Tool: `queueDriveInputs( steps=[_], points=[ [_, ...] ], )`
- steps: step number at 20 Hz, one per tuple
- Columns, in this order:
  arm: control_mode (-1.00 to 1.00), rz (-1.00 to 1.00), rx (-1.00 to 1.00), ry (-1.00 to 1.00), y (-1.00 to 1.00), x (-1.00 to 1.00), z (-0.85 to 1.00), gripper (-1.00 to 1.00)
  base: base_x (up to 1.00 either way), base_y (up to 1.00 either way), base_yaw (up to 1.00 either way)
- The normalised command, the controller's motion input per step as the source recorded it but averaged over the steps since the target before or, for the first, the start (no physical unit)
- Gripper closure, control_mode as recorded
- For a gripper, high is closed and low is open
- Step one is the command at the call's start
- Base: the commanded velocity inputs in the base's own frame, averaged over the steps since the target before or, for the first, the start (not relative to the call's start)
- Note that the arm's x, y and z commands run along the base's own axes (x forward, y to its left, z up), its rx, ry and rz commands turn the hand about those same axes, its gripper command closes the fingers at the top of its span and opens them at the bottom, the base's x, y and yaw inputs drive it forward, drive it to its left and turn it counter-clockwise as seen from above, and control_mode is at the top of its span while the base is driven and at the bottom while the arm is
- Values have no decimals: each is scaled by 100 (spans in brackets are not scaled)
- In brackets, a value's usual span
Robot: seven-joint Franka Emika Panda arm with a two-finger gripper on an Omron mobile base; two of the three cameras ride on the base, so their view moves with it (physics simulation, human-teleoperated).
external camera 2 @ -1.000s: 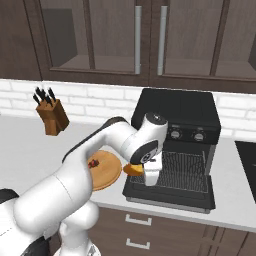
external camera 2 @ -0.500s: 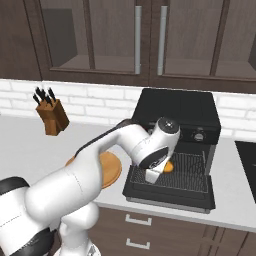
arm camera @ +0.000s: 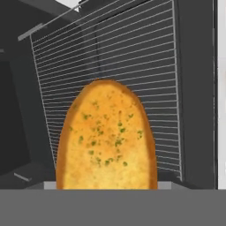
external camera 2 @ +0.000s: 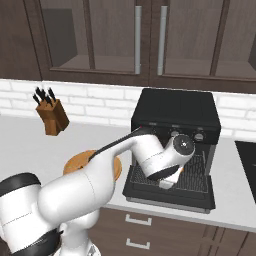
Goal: Pick up the kebab skewer and baguette bread, and place them inside the toaster oven. Close the toaster oven door and start by setting the timer.
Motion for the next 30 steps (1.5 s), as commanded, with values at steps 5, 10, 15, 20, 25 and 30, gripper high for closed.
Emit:
queueDriveInputs(
  steps=[5, 10, 15, 20, 25, 30],
  points=[
    [-100, 9, -4, -14, -9, 8, -16, 100, 0, 0, 0],
    [-100, 0, -1, -1, 0, 28, 0, 100, 0, 0, 0],
    [-100, 0, -3, 0, 0, 41, -3, 100, 0, 0, 0],
    [-100, 0, -6, -1, 0, 45, -21, 100, 0, 0, 0],
    [-100, 0, -10, -3, 0, 37, -13, 100, 0, 0, 0],
    [-100, 0, -7, 0, 1, 9, -1, 100, 0, 0, 0]
  ],
)
